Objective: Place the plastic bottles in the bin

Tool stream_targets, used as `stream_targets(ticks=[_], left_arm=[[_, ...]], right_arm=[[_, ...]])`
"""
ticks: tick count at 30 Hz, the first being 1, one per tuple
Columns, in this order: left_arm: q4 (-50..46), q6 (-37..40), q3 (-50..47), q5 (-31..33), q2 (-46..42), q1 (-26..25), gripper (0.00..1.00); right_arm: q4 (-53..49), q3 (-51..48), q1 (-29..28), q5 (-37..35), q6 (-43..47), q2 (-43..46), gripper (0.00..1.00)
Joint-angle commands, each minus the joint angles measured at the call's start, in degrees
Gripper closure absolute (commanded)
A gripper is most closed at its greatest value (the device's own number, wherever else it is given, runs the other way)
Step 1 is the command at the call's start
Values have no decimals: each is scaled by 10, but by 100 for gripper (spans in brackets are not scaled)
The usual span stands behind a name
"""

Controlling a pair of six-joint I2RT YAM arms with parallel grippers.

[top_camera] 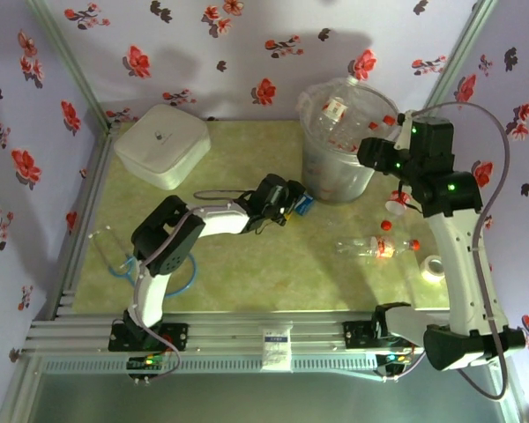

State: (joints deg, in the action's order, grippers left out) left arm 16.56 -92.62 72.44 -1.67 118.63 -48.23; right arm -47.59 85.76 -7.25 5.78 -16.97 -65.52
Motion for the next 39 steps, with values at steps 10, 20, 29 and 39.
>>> stream_targets(ticks=[10,20,29,39], left_arm=[[8,33,-18,20,-36,13,58],[8,84,-73,31,-109,30,56],[-5,14,-67,47,-92,-58,16],[-29,-37,-14,45,-33,-106,12]], right_arm=[[12,-5,13,8,8,24,27],[9,-12,12,65,8,18,28],[-11,4,12,35,23,21,28],[-12,1,12,28,26,27,27]])
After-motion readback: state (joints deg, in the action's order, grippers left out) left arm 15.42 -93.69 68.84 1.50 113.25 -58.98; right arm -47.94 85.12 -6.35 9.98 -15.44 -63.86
